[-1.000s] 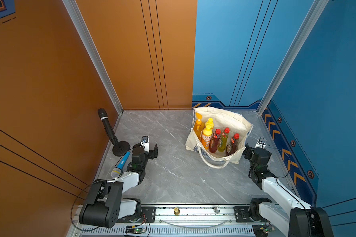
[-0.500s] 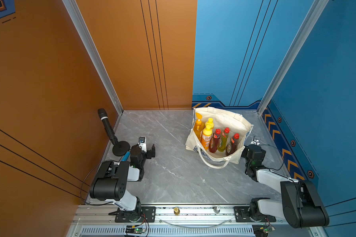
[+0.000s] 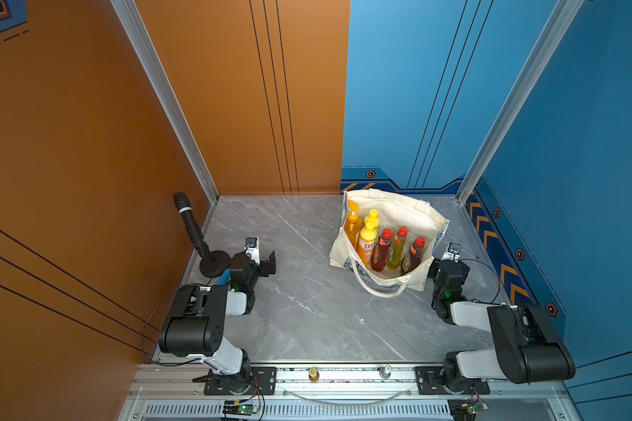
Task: Pack dish soap into the shopping bag
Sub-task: Reset both arms
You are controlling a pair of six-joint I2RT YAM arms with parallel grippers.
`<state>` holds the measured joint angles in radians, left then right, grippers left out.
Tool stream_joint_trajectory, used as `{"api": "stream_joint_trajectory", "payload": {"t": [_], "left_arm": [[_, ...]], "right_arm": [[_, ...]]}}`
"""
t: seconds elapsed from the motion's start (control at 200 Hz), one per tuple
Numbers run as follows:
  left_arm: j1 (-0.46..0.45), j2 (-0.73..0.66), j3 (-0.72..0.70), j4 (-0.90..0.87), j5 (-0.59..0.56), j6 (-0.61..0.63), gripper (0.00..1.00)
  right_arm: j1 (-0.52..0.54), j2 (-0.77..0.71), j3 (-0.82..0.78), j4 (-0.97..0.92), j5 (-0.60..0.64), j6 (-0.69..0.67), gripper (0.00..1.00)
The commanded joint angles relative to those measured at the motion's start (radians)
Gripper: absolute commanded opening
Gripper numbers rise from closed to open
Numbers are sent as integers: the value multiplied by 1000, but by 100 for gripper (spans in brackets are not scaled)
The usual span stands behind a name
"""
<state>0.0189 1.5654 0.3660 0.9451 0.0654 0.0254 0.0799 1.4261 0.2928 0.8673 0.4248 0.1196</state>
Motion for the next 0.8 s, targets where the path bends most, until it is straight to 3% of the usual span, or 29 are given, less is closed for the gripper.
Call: {"api": "stream_joint_trajectory", "payload": {"t": [0.0,0.105,0.41,0.686,0.746,0.791], "left_arm": [[4,-2,10,-12,18,-13,98],[4,-4,8,-11,17,-12,98],[3,-4,8,-12,16,-12,98],[4,-2,7,-12,17,-11,98],[3,-3,7,-12,16,-10,98],[3,-4,7,-10,16,-11,98]], "right_arm": [[19,20,45,13,20,-31,100],[19,38,87,-48,11,-34,100],[35,36,46,31,10,-57,100],[26,45,73,-14,-15,-54,100],[6,64,50,29,-83,-52,100],[-10,131,11,196,-95,-43,100]]}}
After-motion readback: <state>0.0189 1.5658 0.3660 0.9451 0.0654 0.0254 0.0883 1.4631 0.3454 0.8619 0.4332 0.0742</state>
